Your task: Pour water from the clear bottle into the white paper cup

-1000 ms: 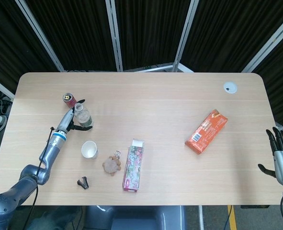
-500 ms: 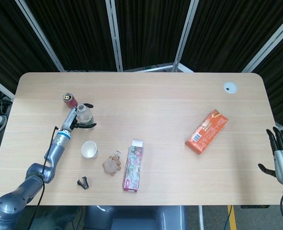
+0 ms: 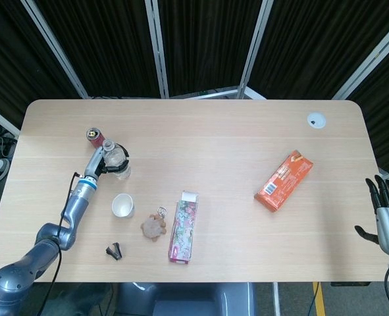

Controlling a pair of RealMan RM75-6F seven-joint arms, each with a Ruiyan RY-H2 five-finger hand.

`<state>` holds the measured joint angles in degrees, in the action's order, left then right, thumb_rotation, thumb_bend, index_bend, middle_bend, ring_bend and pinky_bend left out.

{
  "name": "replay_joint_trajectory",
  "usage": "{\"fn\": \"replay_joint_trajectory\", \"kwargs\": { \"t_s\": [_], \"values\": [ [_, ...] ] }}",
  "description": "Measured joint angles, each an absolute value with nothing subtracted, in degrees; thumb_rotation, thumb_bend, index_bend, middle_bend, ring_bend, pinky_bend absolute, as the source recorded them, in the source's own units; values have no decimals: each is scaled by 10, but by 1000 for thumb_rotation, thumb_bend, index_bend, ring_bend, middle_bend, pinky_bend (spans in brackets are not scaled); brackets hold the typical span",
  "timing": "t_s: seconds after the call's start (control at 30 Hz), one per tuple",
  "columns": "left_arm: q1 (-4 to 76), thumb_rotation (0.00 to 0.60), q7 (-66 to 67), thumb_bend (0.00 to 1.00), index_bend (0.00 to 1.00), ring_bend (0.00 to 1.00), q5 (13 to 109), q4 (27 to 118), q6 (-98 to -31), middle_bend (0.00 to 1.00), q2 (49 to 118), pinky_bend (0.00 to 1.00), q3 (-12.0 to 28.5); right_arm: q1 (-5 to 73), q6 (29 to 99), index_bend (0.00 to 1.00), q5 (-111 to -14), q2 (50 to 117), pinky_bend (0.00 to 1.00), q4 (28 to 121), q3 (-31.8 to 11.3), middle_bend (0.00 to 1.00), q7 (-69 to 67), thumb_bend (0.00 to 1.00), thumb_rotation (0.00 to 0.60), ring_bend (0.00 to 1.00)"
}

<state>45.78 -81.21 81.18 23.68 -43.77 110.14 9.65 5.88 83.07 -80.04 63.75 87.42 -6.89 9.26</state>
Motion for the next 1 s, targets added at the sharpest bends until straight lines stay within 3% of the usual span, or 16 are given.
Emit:
{"fn": "replay_joint_trajectory", "kwargs": {
  "t_s": [0.3, 0.53, 0.77, 1.0],
  "values": [
    [450, 600, -830, 432, 530, 339, 834, 309, -473, 493, 1038, 353, 82, 58, 835, 0, -806, 635, 0, 881, -67, 0, 91, 0, 600, 0],
    [444, 600, -815, 426, 526, 341, 884, 442, -489, 496, 920, 354, 34, 54, 845, 0, -814, 631, 0, 886, -65, 0, 89, 0, 600, 0],
    [431, 600, -706, 421, 525, 348, 906, 525, -495, 499, 837, 366, -3, 49, 860, 0, -825, 626, 0, 894, -63, 0, 86, 0, 600, 0],
    [416, 600, -582, 413, 526, 348, 908, 556, -487, 499, 795, 367, -30, 45, 868, 0, -826, 621, 0, 897, -65, 0, 79, 0, 600, 0]
  ]
}}
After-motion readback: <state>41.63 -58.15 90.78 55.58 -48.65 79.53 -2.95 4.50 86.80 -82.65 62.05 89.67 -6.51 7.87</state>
